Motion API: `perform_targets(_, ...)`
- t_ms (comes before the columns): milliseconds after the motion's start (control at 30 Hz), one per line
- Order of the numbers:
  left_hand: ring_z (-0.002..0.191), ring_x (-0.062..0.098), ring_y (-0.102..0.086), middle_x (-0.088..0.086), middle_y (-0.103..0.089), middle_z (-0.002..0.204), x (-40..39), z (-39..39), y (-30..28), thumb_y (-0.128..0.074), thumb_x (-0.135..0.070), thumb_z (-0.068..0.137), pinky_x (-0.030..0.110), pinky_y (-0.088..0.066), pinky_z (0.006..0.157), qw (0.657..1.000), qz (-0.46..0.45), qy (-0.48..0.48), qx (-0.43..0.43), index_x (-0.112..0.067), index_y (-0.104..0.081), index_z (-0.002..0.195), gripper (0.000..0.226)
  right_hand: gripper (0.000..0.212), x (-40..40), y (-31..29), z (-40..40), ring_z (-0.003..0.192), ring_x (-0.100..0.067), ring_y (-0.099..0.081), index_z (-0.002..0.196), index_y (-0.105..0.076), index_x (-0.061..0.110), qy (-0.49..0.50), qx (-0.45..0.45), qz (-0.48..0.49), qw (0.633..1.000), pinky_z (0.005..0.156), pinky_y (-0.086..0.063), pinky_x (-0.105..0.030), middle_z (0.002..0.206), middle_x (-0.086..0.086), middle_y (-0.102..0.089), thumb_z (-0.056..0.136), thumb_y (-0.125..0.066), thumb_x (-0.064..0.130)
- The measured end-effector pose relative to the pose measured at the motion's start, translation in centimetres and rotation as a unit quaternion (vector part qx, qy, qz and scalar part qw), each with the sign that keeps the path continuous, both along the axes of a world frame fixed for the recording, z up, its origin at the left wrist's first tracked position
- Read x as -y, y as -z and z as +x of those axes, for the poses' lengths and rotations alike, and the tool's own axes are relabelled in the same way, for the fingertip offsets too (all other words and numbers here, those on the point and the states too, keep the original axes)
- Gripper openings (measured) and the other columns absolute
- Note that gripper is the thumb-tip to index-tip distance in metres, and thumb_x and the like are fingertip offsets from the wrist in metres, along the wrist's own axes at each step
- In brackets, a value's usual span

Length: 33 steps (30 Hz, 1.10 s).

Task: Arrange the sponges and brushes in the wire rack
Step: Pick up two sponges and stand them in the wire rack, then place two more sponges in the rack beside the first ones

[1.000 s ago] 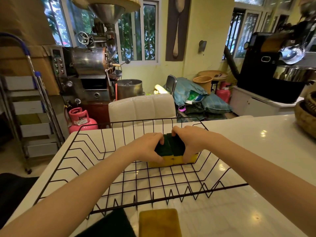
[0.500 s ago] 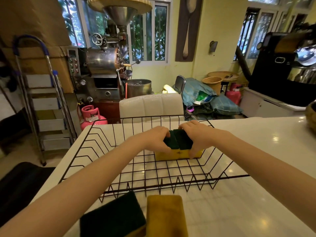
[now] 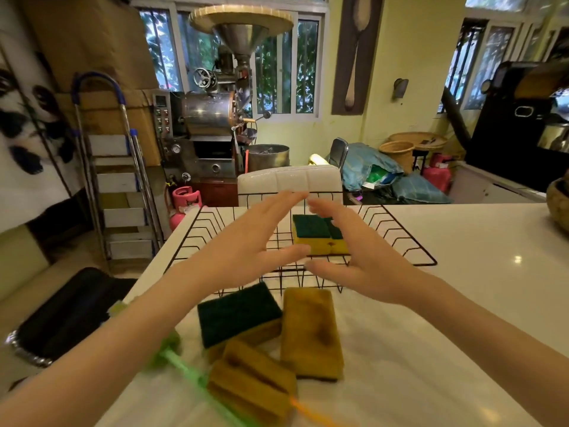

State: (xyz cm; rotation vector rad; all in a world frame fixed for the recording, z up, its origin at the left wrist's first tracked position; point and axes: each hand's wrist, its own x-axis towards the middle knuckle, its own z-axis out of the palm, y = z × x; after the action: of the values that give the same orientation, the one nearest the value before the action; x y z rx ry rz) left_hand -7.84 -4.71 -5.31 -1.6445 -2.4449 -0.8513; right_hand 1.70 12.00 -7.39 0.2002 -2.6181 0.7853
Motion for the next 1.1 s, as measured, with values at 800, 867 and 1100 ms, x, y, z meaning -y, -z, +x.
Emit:
perform_targets(800, 0.120, 0.010, -0.039, -0.007, -0.043, 0.136, 6.0, 2.7, 6.5, -0.058, -0.035, 0.082, 0.029, -0.034, 0.101, 0.981, -0.090, -0.113, 0.126, -0.031, -0.054, 0.121, 0.039, 0.073, 1.5, 8.0, 4.7, 0.131, -0.007, -0.023, 0.123, -0.037, 0.038, -0.011, 0.124, 0.013, 0.992, 0.104, -0.034, -0.028, 0.143, 0.014, -0.021, 0.062, -0.076, 0.049)
perform_targets(867, 0.117, 0.009, -0.039, -0.007, -0.044, 0.135, 6.0, 2.6, 6.6, -0.060, -0.032, 0.082, 0.029, -0.036, 0.101, 0.982, -0.081, -0.112, 0.132, -0.032, -0.055, 0.118, 0.037, 0.073, 1.5, 8.0, 4.7, 0.119, -0.006, -0.033, 0.121, -0.037, 0.036, -0.015, 0.124, 0.006, 0.992, 0.094, -0.040, -0.022, 0.133, 0.016, -0.025, 0.061, -0.077, 0.047)
perform_targets(1100, 0.123, 0.014, -0.040, -0.007, -0.043, 0.137, 5.9, 2.7, 7.2, -0.061, -0.025, 0.081, 0.036, -0.037, 0.105, 0.984, -0.064, -0.126, 0.108, -0.033, -0.055, 0.119, 0.040, 0.054, 1.3, 6.8, 4.8, 0.105, -0.005, -0.046, 0.108, -0.045, 0.040, 0.008, 0.136, -0.142, 0.980, 0.078, -0.041, -0.015, 0.115, 0.015, -0.044, 0.059, -0.065, 0.053)
